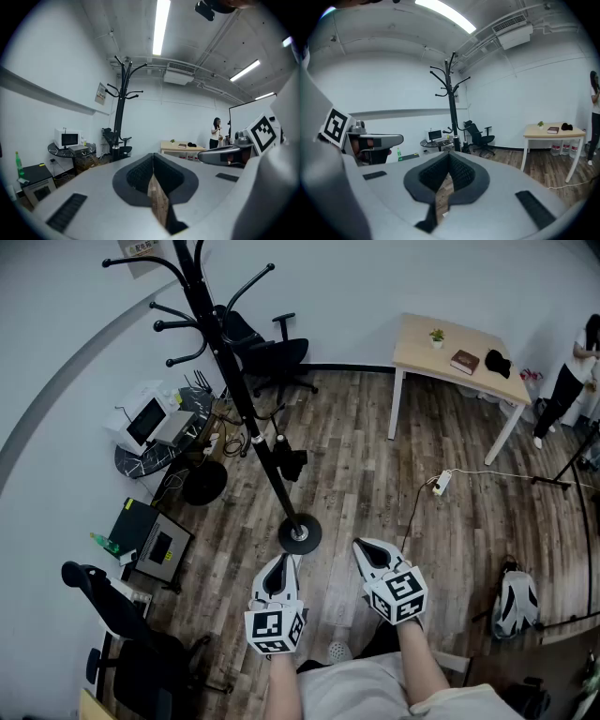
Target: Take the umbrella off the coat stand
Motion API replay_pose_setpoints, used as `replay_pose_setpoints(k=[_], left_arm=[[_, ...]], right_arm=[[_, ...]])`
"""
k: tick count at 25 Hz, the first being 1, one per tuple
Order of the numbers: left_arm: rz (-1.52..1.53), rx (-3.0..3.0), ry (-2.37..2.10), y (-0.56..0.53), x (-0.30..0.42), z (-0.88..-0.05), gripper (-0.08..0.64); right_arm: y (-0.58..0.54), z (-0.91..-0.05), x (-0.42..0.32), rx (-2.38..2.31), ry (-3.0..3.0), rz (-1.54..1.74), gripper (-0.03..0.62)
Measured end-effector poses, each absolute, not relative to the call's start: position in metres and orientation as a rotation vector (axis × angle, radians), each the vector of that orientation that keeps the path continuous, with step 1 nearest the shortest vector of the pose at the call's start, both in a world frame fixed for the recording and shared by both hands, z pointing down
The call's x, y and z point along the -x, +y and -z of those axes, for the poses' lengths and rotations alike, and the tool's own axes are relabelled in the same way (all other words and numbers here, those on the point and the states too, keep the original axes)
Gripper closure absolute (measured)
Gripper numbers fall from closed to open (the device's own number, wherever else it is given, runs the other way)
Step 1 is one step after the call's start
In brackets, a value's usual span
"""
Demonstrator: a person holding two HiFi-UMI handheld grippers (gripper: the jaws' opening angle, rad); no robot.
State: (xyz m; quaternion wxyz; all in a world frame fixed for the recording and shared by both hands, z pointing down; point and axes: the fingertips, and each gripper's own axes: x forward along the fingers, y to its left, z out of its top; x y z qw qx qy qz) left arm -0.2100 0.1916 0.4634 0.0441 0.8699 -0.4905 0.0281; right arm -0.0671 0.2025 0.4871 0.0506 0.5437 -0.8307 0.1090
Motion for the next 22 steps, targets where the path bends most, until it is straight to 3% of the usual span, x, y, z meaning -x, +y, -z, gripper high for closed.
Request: replay_pose_setpoints(k=[16,18,22], left_arm=[[-0.075,-2.675,-1.511,0.206,0.214,-0.464,0.535],[-0.076,-2.679,-1.51,0.207,0.215,-0.464,0.502],[-0.064,-2.676,-1.506,0.21,0.218,-0.463,0.451]], right_arm=[[0.219,-0.47,0.073,-1.656,-2.652,-0.398,0.586],[0.221,-0.469,0.075,-1.642,-2.655,-0.388,0.582],[0.227,-0.475,0.077,-1.616,-2.646,-0.403,0.497]])
